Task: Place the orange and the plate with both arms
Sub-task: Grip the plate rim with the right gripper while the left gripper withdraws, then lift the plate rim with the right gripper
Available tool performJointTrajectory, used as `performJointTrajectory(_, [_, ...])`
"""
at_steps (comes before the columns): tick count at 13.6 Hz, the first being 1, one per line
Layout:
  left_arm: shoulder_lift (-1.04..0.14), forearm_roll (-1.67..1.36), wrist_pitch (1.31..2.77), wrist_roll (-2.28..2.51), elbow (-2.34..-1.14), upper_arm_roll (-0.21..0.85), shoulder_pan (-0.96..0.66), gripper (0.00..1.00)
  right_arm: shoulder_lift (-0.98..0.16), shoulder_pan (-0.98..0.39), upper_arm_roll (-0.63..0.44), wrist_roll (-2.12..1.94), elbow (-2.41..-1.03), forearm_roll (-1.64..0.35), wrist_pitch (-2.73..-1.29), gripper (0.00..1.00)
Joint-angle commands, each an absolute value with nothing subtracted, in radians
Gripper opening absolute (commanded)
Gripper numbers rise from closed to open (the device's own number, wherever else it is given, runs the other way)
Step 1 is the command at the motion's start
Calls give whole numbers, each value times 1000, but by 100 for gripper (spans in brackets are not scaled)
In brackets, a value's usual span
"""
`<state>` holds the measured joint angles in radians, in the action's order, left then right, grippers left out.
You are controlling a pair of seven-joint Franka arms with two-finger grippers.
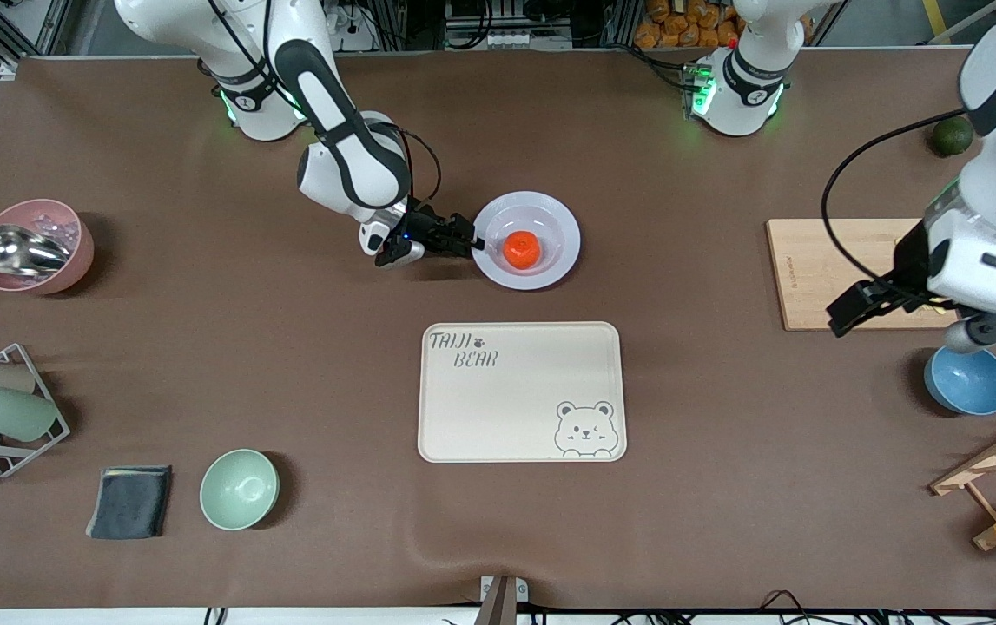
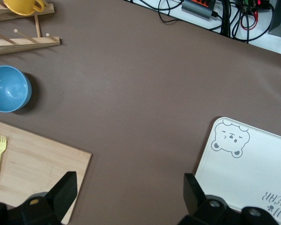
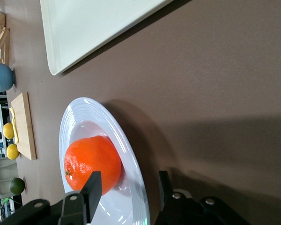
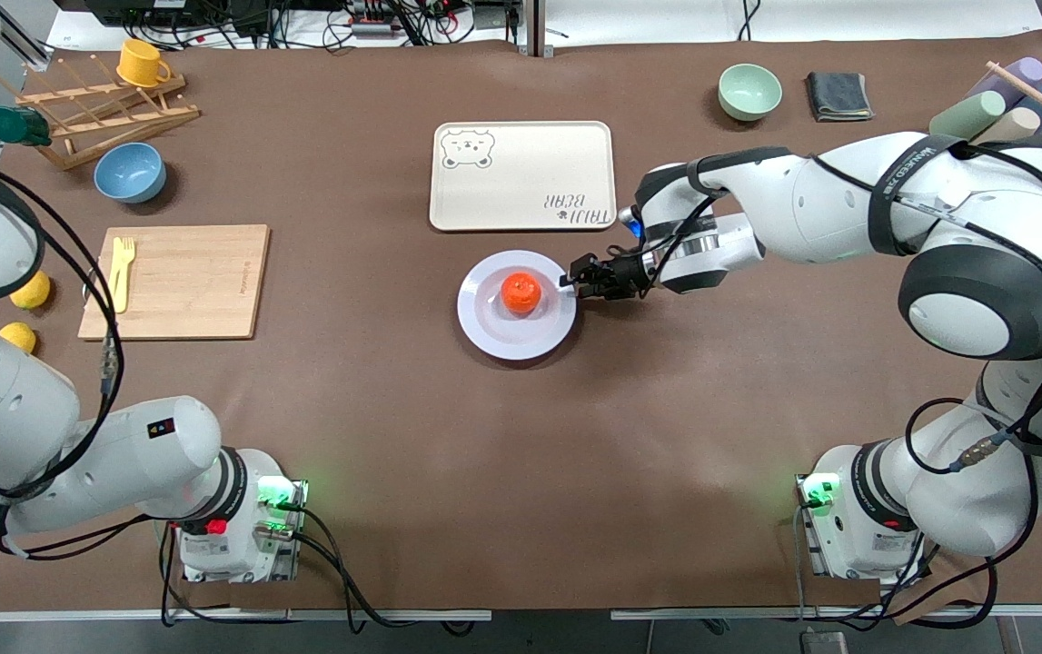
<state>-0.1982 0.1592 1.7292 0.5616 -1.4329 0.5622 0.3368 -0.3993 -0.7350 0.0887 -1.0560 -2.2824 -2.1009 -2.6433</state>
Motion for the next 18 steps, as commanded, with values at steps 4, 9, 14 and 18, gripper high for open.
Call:
performJointTrajectory(4, [-55, -15, 1675, 278, -1500, 234, 183, 100, -436, -756, 81, -1155, -2250, -2200, -2657, 39])
performJointTrajectory(9, [52, -25, 1651, 219, -1609, 59, 25, 100, -437, -758, 81, -1155, -2241, -2206, -2658, 17])
performJointTrajectory(14, [12, -14, 1651, 187, -1579, -54, -77, 100, -436, -746, 83, -1146, -2232, -2214, -2655, 0])
performJointTrajectory(18, [-20, -21, 1649, 183, -1558, -49, -80, 100, -387, -738, 84, -1138, -2226, -2339, -2645, 0])
